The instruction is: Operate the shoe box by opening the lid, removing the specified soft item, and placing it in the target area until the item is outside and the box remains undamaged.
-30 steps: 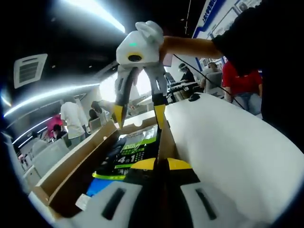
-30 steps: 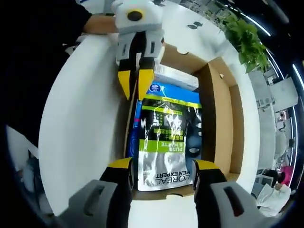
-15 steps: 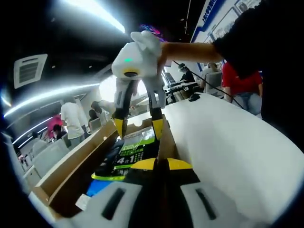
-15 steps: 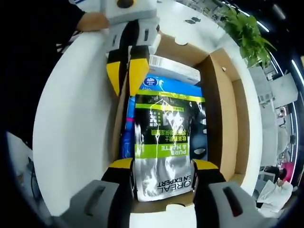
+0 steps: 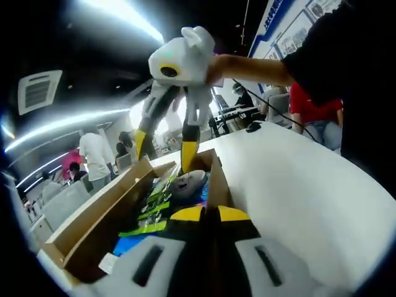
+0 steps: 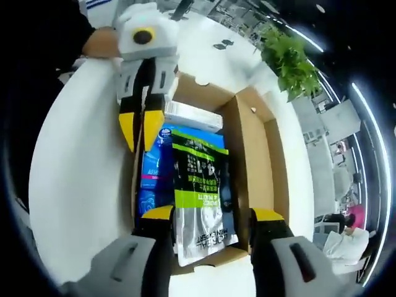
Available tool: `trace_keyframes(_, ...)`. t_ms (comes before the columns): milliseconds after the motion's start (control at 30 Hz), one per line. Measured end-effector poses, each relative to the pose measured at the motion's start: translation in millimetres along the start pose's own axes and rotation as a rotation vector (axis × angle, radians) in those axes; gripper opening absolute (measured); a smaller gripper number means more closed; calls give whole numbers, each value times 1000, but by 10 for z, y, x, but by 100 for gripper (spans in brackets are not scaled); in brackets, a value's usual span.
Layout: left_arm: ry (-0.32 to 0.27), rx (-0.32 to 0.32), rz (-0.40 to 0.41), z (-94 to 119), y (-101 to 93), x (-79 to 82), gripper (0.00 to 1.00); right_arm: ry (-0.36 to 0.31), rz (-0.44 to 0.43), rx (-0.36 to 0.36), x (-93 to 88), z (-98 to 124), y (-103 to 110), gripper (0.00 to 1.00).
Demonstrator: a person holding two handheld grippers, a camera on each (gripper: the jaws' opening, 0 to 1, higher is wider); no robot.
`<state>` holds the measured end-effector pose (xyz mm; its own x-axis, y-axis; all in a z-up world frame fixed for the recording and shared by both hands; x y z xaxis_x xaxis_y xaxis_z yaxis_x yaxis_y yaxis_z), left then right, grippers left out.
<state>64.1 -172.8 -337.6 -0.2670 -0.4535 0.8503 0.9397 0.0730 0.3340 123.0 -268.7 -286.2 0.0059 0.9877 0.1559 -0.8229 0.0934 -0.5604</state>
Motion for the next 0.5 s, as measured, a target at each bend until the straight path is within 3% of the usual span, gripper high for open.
trace_keyframes(333, 0, 1, 2, 2, -10, 40, 7, 9, 22, -173, 82, 124, -237, 44)
trace_keyframes(467, 0, 1, 2, 4, -13, 42, 7, 35, 59, -305, 111, 110, -413, 43)
trace_keyframes(500, -1, 1, 1, 2, -9, 42, 6, 37, 61, -296, 118, 67, -397, 42)
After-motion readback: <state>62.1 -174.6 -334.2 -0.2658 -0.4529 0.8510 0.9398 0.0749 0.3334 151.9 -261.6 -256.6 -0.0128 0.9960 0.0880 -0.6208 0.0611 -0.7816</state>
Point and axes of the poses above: the point that each gripper's makers call its tool centre point, and the gripper's own axes: z roughly backward along the fingers, y roughly to its left, x roughly out of its top, the point moved 2 cm from there along z, roughly backward along the fingers, and after that the axes turned 11 degrees about y, right-handed, at the moved point
